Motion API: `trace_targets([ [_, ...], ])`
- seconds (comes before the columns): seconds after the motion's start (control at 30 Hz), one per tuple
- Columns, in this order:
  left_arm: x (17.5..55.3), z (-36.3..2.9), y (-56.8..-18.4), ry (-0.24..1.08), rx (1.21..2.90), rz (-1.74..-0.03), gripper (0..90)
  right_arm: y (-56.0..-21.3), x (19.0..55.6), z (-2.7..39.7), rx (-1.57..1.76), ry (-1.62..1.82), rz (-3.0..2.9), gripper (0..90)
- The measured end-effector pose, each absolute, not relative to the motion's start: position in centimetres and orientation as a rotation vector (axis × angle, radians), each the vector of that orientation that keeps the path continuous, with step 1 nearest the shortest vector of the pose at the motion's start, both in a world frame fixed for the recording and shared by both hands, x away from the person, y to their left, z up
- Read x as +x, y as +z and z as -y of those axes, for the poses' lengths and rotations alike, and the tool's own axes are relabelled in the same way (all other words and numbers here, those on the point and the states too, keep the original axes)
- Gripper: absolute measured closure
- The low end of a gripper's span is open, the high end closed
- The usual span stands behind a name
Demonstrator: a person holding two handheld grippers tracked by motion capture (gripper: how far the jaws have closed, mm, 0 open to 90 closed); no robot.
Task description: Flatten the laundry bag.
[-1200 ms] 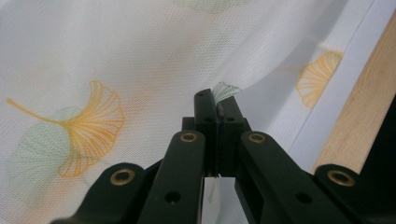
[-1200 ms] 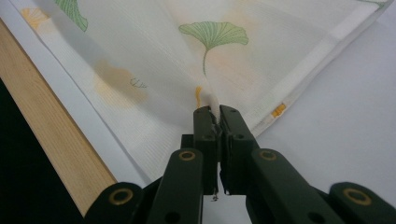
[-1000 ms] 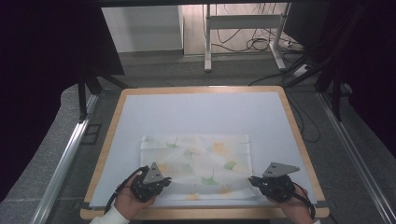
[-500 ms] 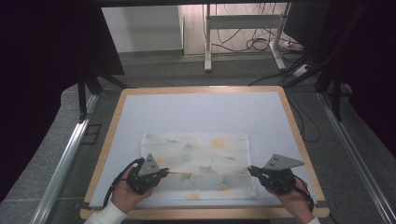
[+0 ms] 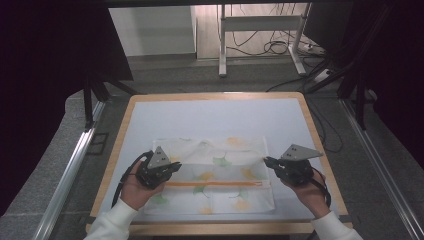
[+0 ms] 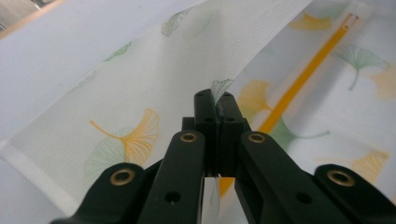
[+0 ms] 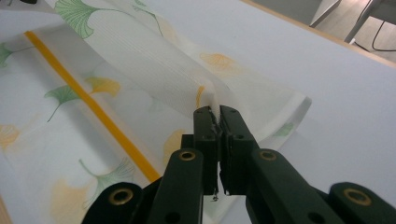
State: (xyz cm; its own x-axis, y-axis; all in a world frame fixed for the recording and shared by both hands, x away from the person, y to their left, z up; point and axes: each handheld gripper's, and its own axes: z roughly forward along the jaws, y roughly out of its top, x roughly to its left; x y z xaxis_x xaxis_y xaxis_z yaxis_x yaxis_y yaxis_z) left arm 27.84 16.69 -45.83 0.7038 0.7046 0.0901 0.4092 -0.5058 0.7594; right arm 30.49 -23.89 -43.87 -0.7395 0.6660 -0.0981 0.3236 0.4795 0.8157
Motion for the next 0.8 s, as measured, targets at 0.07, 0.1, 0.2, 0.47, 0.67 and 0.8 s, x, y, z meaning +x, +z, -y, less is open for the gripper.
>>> trace_targets([
  [0.07, 28.4, -16.6, -45.6, 0.519, 2.165, -0.847, 90.0, -43.7, 30.9, 23.8, 0.828, 1.154, -2.320, 85.5],
  [0.1, 28.7, -16.5, -45.4, 0.521, 2.162, -0.851, 90.0, -43.7, 31.2, 23.8, 0.832, 1.150, -2.318, 85.5],
  [0.2, 29.6, -16.5, -45.2, 0.518, 2.158, -0.860, 90.0, -43.6, 32.1, 23.6, 0.839, 1.143, -2.308, 85.4],
  [0.47, 30.8, -16.2, -45.9, 0.486, 2.162, -0.880, 90.0, -43.9, 33.6, 23.9, 0.884, 1.156, -2.289, 85.4],
  [0.67, 31.5, -16.2, -45.7, 0.466, 2.155, -0.891, 90.0, -44.1, 34.4, 23.8, 0.894, 1.150, -2.289, 85.3],
  [0.8, 31.9, -16.2, -45.7, 0.470, 2.157, -0.900, 90.0, -44.1, 34.8, 23.8, 0.897, 1.150, -2.289, 85.3],
])
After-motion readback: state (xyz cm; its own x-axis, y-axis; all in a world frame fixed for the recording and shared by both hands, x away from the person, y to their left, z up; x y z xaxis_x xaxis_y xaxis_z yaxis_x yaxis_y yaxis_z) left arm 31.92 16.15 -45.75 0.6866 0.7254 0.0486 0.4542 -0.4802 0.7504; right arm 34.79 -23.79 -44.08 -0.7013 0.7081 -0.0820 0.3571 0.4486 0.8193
